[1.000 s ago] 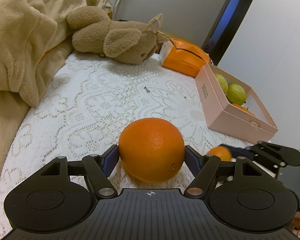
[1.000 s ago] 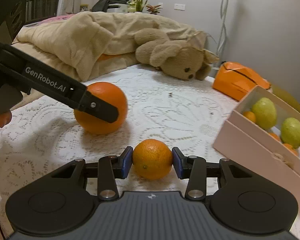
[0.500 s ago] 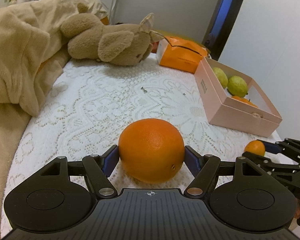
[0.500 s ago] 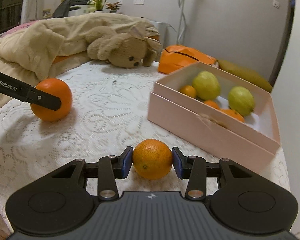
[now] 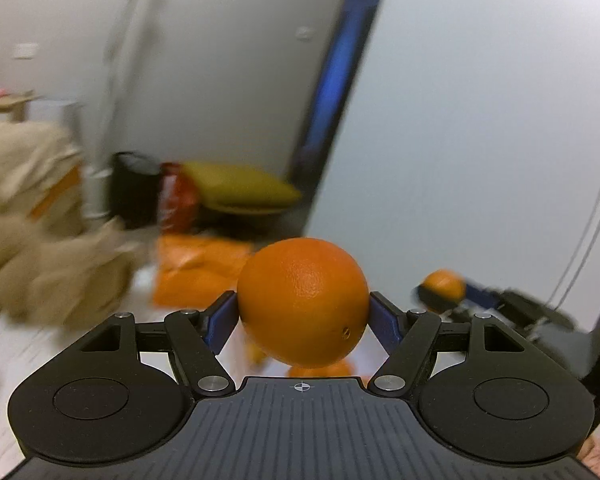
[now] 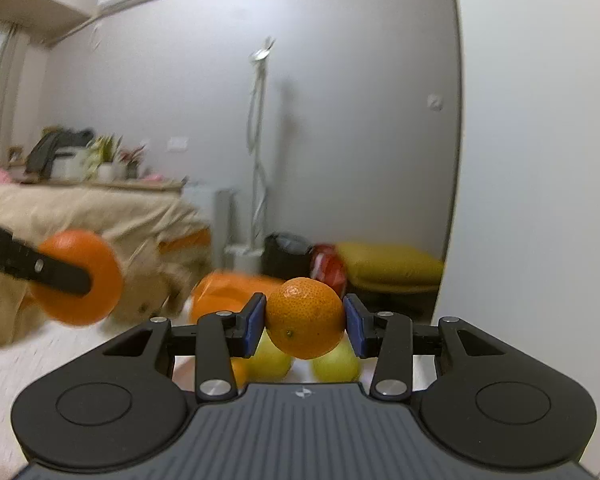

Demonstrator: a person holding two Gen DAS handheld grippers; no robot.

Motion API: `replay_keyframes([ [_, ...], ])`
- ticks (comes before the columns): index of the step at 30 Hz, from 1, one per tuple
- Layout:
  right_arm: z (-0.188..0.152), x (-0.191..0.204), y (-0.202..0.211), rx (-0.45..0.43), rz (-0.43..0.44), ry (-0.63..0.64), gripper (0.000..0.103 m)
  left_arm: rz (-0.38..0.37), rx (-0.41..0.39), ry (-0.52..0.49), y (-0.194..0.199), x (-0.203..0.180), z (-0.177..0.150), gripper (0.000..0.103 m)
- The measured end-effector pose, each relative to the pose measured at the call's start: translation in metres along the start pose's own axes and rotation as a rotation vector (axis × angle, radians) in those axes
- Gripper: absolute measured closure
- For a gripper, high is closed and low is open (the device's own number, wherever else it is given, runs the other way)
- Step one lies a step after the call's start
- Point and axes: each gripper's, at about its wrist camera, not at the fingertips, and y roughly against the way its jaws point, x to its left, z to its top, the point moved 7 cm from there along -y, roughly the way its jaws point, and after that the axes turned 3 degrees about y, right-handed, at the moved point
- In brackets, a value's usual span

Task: Organize fruits
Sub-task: 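Lift the large orange and mandarin and carry them over the pink box, then open both tools to drop the orange and mandarin into the box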

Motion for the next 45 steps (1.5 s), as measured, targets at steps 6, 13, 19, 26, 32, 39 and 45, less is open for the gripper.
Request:
replay_keyframes([
  [6, -0.005, -0.024, -0.030, 0.082, -0.035, -0.016, 0.061, -0.074, 0.188, 0.047, -0.080, -0.015, -0.016, 0.027],
  [13, -0.051, -0.021, -0.044, 0.195, 0.021, -0.009, 0.061, 0.036, 0.384, -0.036, -0.134, 0.004, -0.076, 0.027],
  [19, -0.072, -0.019, -0.055, 0.260, 0.037, -0.007, 0.061, 0.050, 0.351, 0.016, -0.136, 0.022, -0.074, 0.027],
  [26, -0.074, -0.021, -0.055, 0.262, 0.045, -0.010, 0.061, 0.044, 0.286, 0.080, -0.125, 0.026, -0.066, 0.027],
  [32, -0.072, -0.021, -0.071, 0.288, 0.063, -0.039, 0.061, -0.024, 0.099, 0.111, -0.095, 0.024, -0.028, 0.030],
  [39, -0.065, -0.013, -0.105, 0.346, 0.072, -0.057, 0.061, 0.175, 0.028, 0.066, -0.054, 0.035, -0.032, 0.030],
  [45, -0.078, -0.005, -0.141, 0.478, 0.059, -0.072, 0.057, 0.249, 0.101, 0.060, -0.050, 0.052, -0.067, 0.030],
])
